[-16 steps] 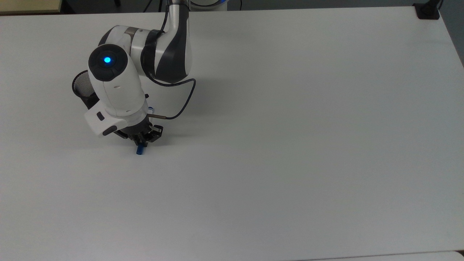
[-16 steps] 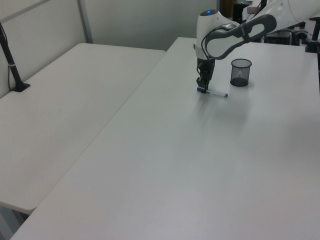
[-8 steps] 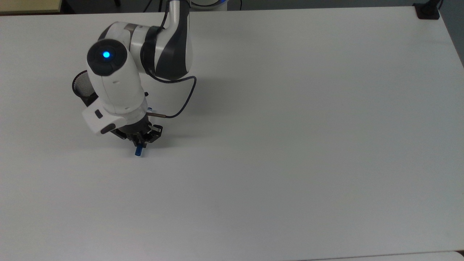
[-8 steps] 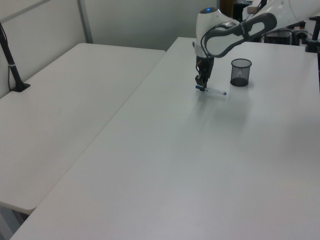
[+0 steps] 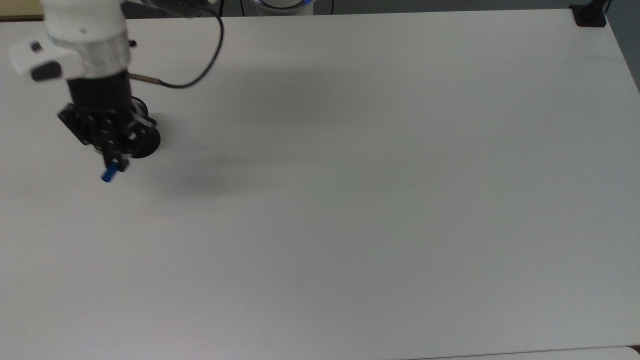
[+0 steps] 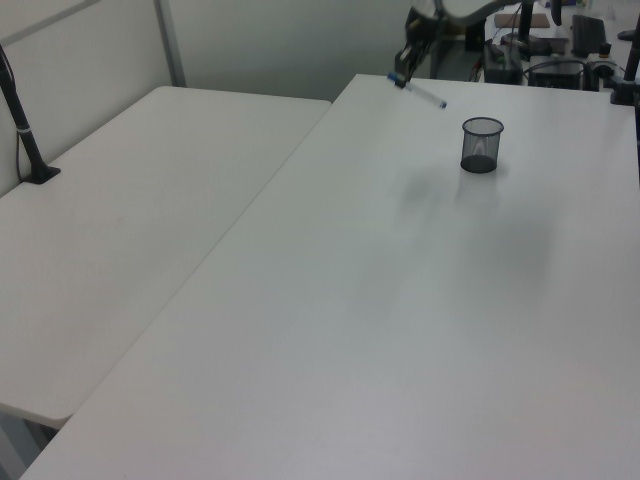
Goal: Insert the marker
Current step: 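Lift the marker and carry it over the black mesh cup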
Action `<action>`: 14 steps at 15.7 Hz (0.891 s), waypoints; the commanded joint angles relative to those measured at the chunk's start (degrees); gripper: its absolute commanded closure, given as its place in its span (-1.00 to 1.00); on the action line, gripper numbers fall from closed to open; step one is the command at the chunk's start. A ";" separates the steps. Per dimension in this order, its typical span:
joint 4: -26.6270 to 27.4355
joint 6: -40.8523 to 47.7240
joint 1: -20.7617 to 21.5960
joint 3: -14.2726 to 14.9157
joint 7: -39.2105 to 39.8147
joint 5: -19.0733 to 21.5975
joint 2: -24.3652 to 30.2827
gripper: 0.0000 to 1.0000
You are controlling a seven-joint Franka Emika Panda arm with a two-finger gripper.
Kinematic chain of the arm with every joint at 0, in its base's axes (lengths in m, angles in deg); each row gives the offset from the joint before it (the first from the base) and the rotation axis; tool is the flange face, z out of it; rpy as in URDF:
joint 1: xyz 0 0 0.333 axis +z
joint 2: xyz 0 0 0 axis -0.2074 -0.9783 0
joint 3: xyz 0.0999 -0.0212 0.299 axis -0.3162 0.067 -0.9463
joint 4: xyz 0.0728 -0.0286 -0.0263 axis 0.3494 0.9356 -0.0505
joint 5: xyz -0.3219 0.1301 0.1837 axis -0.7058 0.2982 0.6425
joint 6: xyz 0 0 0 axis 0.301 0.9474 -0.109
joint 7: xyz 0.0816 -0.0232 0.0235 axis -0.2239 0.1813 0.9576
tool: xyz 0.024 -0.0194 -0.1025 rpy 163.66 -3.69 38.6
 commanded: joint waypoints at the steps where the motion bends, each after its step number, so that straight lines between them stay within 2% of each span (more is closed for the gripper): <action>1: 14.93 -13.54 -1.94 0.57 4.02 1.23 9.25 1.00; 4: 27.33 -29.26 -3.51 0.74 6.31 1.15 14.27 1.00; 6: 32.79 -32.82 -4.83 0.74 8.93 1.06 16.81 1.00; 10: 39.66 -33.18 -4.76 0.66 10.71 1.06 19.47 1.00; 14: 40.20 -33.27 -5.10 0.66 10.44 1.14 19.03 1.00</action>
